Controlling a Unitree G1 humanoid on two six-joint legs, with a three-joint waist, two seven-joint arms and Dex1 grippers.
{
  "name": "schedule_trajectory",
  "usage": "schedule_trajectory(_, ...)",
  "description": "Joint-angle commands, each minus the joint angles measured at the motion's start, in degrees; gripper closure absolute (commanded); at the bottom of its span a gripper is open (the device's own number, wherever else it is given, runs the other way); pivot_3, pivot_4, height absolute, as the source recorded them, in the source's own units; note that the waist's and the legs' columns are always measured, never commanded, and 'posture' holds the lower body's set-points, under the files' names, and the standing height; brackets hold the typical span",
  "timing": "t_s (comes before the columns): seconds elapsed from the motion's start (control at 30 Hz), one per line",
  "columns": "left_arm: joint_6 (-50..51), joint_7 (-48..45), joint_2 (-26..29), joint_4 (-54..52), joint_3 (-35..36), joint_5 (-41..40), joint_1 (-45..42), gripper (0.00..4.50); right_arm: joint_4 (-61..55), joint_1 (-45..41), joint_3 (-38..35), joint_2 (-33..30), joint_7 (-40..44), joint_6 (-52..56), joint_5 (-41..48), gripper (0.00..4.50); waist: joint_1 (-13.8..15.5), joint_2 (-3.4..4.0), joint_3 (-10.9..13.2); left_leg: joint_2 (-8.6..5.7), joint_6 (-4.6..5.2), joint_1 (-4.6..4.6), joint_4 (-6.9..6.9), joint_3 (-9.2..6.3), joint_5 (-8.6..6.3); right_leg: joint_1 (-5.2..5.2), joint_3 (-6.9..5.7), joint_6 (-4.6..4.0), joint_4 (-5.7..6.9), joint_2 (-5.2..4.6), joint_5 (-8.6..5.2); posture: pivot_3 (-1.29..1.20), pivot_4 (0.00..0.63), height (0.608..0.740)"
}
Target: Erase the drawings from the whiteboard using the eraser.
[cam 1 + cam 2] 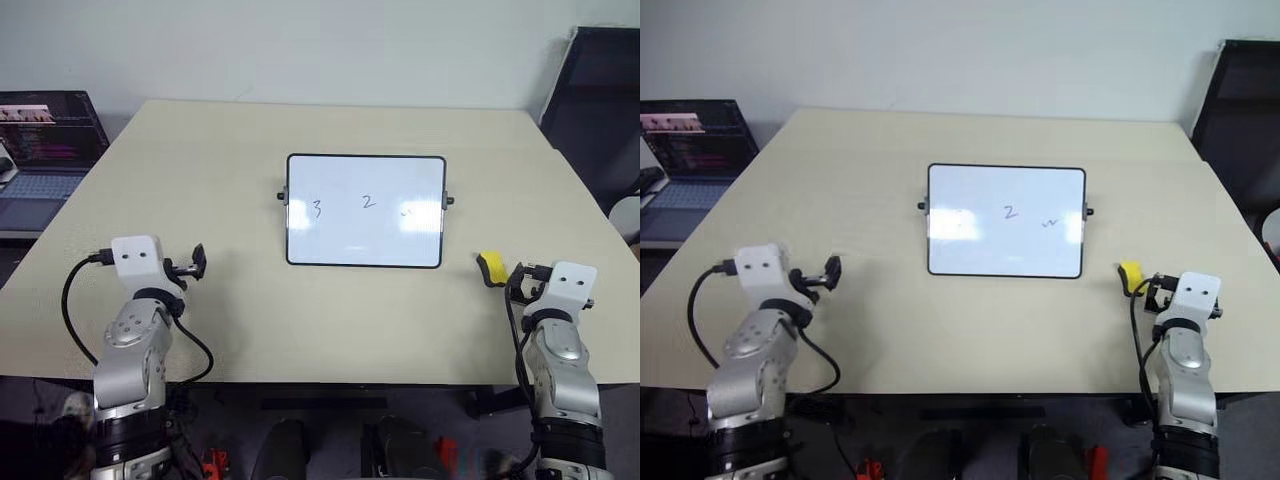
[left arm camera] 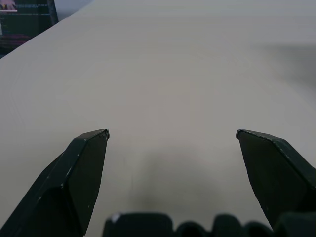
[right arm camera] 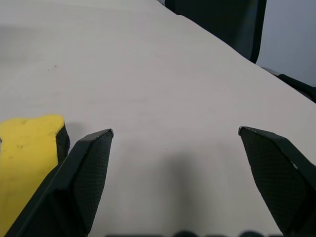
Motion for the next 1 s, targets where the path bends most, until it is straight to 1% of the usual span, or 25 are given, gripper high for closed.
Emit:
schedule_trajectory(0.03, 0.99, 0.30, 1.47, -3.97, 1.75, -0.60, -0.63, 0.00, -0.17, -0.91, -0.13, -0.92, 0.57, -0.36, -0.14, 0.05, 0.02, 0.00, 0.00, 0.00, 0.00, 0.00, 0.00, -0.01, 0.00, 0.00, -0.01, 0.00, 0.00, 0.00, 0.00, 0.00, 0.150, 0.740)
schedule_trajectory(0.17, 0.44, 1.01, 0.31, -4.05, 1.29, -0.05, 0.44, 0.00, 1.72, -1.03, -0.09, -0.29, 0.32, -1.57, -0.31, 0.05, -0.02, -0.01, -0.01, 0.00, 0.00, 0.01, 0.01, 0.04, 0.00, 0.00, 0.03, 0.00, 0.00, 0.00, 0.00, 0.00, 0.150, 0.740)
schedule_trajectory(0.37, 0.52, 1.15, 0.46, -4.10, 1.03, -0.15, -0.95, 0.00, 2.14, -2.09, -0.20, -1.00, 0.99, -1.77, -0.15, 0.05, -0.02, -0.03, -0.02, 0.01, 0.00, 0.01, 0.00, 0.02, 0.00, 0.00, 0.02, -0.01, 0.01, 0.01, 0.00, 0.00, 0.150, 0.740)
schedule_trajectory(0.5, -1.78, 0.27, 0.98, 0.37, 0.76, 0.07, -3.35, 0.00, 1.96, -2.56, -1.39, -1.64, 0.23, -2.39, -0.31, 0.05, -0.01, -0.03, -0.01, -0.01, 0.00, 0.01, 0.01, 0.03, 0.00, 0.00, 0.01, -0.01, 0.01, 0.01, 0.00, 0.00, 0.150, 0.740)
schedule_trajectory(0.6, -3.15, 0.37, -0.07, 1.78, -0.45, 0.43, -4.79, 0.00, 2.03, -2.00, -3.00, -2.90, 0.47, -3.10, 0.28, 0.05, 0.01, -0.02, -0.01, -0.03, 0.00, 0.01, -0.01, 0.05, 0.00, 0.00, 0.03, 0.00, -0.01, 0.00, 0.00, 0.00, 0.150, 0.740)
schedule_trajectory(0.67, -4.55, -0.61, 0.42, 5.02, -0.44, 0.11, -6.73, 0.00, 0.54, -1.29, -4.04, -3.02, -0.65, -2.62, 0.11, 0.05, 0.17, -0.03, -0.02, -0.05, 0.00, -0.01, -0.01, 0.01, 0.00, 0.00, 0.00, 0.00, -0.01, 0.00, 0.00, 0.00, 0.150, 0.740)
schedule_trajectory(0.73, -4.86, -0.96, 0.49, 4.67, -0.41, -0.14, -6.67, 0.00, -0.88, -0.67, -5.12, -3.77, -0.35, -2.15, 0.51, 0.05, 0.08, -0.03, -0.02, -0.04, 0.00, -0.01, 0.00, 0.00, 0.00, 0.00, -0.01, 0.00, -0.01, 0.01, 0.00, 0.00, 0.150, 0.740)
schedule_trajectory(0.9, -5.84, -1.30, 0.43, 4.34, 0.44, 0.19, -2.87, 0.00, 0.25, 0.85, -7.24, -5.90, 0.60, -2.16, 1.03, 0.05, -0.41, -0.03, -0.02, -0.01, 0.00, 0.02, -0.04, 0.11, -0.01, 0.00, 0.08, 0.01, -0.04, 0.00, -0.01, 0.00, 0.150, 0.740)
schedule_trajectory(1.0, -6.12, -1.59, 0.84, 4.71, 0.24, 0.09, -3.05, 0.00, -0.10, 0.78, -7.39, -6.16, 0.65, -1.87, 1.10, 0.05, -0.36, -0.03, -0.02, 0.02, 0.00, 0.04, -0.05, 0.07, 0.00, 0.00, 0.05, -0.01, 0.00, 0.02, -0.01, 0.00, 0.150, 0.740)
